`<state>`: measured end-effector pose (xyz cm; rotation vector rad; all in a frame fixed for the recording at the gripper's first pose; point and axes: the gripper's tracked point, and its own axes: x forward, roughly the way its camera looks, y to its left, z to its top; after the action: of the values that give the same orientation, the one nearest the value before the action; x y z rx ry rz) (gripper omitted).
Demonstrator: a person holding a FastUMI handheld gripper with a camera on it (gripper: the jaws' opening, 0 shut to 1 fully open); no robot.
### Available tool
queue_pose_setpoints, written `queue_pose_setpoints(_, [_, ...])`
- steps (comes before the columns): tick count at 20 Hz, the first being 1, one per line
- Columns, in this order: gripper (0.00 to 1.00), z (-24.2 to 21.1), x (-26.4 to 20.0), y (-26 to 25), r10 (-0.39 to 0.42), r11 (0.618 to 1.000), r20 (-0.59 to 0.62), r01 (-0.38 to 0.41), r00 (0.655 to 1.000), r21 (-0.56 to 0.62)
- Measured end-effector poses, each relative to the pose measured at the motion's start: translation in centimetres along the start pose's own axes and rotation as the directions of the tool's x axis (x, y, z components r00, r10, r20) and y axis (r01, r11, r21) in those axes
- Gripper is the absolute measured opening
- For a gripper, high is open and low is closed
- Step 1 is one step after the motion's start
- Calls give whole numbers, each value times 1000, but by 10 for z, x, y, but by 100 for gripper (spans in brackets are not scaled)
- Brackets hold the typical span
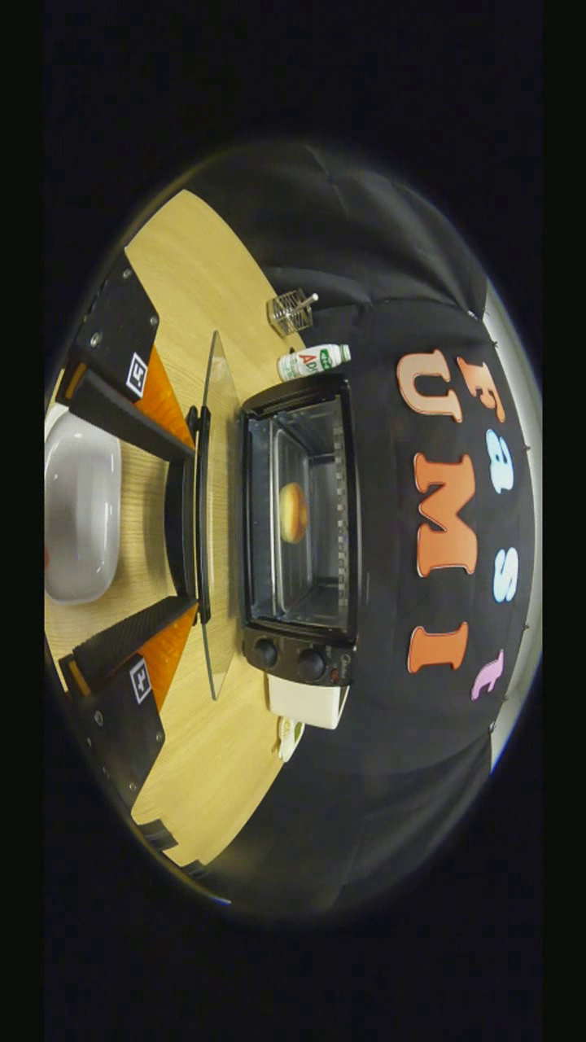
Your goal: Open the toaster oven, put the food inside, and close the toaster oven door.
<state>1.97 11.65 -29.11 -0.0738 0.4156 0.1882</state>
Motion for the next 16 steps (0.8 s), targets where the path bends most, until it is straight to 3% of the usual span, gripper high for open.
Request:
queue_pose_setpoints(7, [100, 59, 28, 6, 36, 998, 55, -38, 998, 40])
queue_pose_setpoints(10, [100, 79, 56, -2, -8, 999, 67, 5, 998, 38])
queue_pose_setpoints(16, [100, 102, 83, 2, -9, 998, 101, 2, 995, 68])
